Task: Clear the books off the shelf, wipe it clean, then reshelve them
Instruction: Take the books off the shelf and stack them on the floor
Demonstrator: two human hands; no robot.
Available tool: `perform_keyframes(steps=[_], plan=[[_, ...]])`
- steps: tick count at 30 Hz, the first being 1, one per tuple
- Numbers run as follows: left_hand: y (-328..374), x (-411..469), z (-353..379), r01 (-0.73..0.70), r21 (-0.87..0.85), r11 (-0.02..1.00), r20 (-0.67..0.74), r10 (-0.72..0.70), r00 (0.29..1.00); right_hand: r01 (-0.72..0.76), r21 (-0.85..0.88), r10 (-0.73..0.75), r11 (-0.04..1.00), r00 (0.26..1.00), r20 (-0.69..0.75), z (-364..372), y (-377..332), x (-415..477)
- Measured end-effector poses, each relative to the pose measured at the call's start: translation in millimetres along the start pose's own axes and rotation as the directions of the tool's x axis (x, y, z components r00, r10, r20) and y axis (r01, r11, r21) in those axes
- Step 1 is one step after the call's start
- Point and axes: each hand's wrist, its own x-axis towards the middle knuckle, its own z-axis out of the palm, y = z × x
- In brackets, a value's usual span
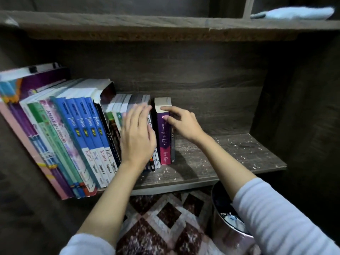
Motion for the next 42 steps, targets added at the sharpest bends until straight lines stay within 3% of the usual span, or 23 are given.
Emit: perform_keyframes(steps=[2, 4, 9, 12, 15, 21, 28, 36, 42], plan=[[19.2, -16.1, 5.7, 0.021, -0.168, 0.986, 0.008, -0.02, 1.0, -0.035, 0.083, 0.036, 0.996, 0.999, -0.003, -5.7, 5.4, 0.8], [39.4, -26.5, 10.0, 0.218, -0.279, 0.935, 0.127, -0.189, 0.974, -0.078, 0.168, 0.077, 0.983, 0.997, 0.012, -9.5, 9.1, 3.3], [62.1, -18.6, 38.8, 0.592, -0.301, 0.748, 0.321, -0.505, 0.801, -0.11, 0.352, 0.104, 0.929, 0.994, 0.036, -13.2, 16.4, 5.9], [65.9, -3.9, 48.7, 0.698, -0.317, 0.642, 0.364, -0.597, 0.715, -0.223, 0.611, 0.256, 0.76, 0.966, 0.035, -12.4, 29.1, 7.0], [63.5, 3.2, 58.1, 0.743, -0.363, 0.562, 0.39, -0.633, 0.669, -0.372, 0.649, 0.426, 0.664, 0.901, 0.081, -6.8, 49.9, 7.3], [54.7, -1.9, 83.1, 0.716, -0.401, 0.571, 0.265, -0.676, 0.688, -0.439, 0.56, 0.433, 0.703, 0.888, 0.153, 23.5, 89.5, 15.3], [53.3, -6.2, 94.1, 0.641, -0.448, 0.623, 0.173, -0.643, 0.746, -0.23, 0.463, 0.241, 0.856, 0.97, 0.037, 38.5, 99.3, 17.1], [54.2, 3.5, 70.7, 0.483, -0.551, 0.68, 0.148, -0.49, 0.859, -0.052, 0.555, 0.101, 0.83, 0.993, -0.058, 16.8, 91.4, 17.3], [51.1, 26.7, 23.0, 0.436, -0.715, 0.547, 0.202, -0.436, 0.877, 0.002, 0.539, 0.037, 0.843, 0.998, -0.06, -30.6, 51.3, 14.4]])
